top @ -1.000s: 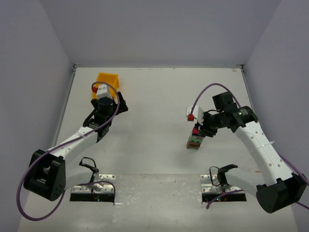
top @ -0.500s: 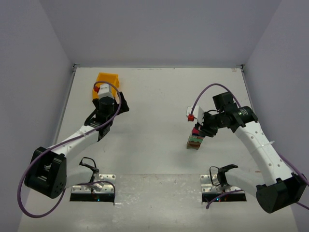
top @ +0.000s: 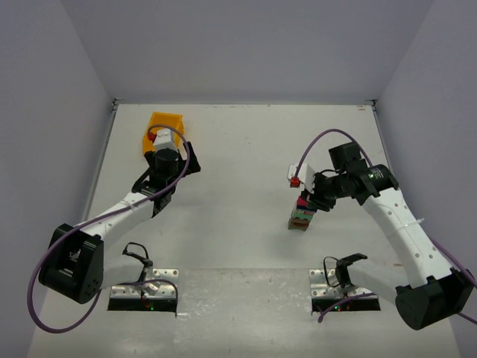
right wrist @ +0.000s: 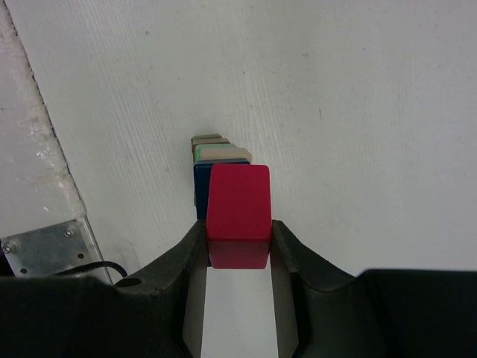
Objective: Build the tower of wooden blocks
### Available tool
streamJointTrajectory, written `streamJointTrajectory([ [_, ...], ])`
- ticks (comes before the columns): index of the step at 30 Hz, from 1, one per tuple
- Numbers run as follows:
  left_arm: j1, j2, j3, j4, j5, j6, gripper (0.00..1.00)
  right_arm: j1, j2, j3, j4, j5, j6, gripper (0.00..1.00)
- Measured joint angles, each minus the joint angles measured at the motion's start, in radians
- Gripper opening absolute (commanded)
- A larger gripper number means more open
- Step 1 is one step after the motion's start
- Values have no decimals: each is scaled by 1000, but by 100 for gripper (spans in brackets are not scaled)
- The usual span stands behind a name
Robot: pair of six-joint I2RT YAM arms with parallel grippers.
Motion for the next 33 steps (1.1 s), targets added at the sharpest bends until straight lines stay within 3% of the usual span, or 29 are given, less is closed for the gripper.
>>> streamJointTrajectory([
  [33, -26, 47, 27, -1, -30, 16, 100, -9, -12, -14, -8, -35, -35, 30],
])
